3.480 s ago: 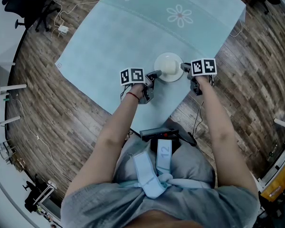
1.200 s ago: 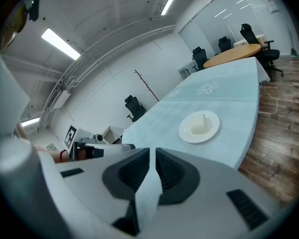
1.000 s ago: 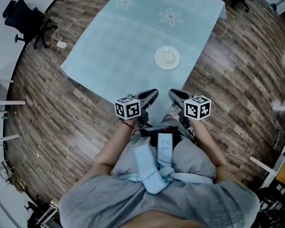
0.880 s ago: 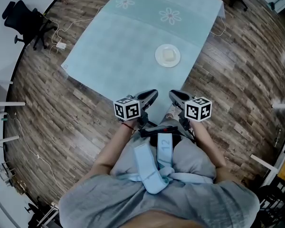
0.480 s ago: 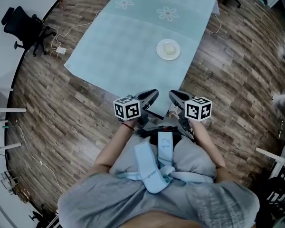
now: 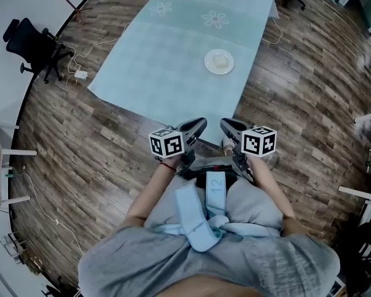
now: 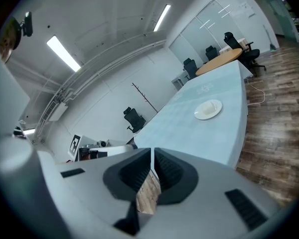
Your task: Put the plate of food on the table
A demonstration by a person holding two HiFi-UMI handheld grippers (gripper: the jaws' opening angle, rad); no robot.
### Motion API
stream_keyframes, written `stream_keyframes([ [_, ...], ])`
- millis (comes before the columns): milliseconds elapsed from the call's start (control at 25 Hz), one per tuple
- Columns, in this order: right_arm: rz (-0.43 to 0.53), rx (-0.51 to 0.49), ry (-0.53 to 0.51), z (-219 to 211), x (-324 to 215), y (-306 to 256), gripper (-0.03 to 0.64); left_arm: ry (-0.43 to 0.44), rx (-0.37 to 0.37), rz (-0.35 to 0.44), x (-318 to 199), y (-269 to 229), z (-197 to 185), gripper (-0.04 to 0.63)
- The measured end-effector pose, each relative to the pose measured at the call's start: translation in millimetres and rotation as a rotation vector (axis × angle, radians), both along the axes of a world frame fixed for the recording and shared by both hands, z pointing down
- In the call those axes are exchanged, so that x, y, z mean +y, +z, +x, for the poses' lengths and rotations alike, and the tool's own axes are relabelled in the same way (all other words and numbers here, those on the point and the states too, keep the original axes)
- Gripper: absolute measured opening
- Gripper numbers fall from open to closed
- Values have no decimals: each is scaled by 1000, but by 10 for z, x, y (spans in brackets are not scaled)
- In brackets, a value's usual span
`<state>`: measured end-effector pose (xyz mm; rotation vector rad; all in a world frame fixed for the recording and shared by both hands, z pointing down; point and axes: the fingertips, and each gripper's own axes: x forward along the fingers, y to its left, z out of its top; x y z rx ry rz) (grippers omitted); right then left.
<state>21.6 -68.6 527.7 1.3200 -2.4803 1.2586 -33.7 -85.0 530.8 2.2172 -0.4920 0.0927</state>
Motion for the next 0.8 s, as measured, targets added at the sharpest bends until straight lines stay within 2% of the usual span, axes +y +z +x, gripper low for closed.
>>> stream_keyframes([
  [400,13,17,19,-94,200,-48,35,-18,17,11,158,-34,-183,34],
  [800,19,13,39,-123,291,-73,35,2,21,17,278,-44,-180,35],
])
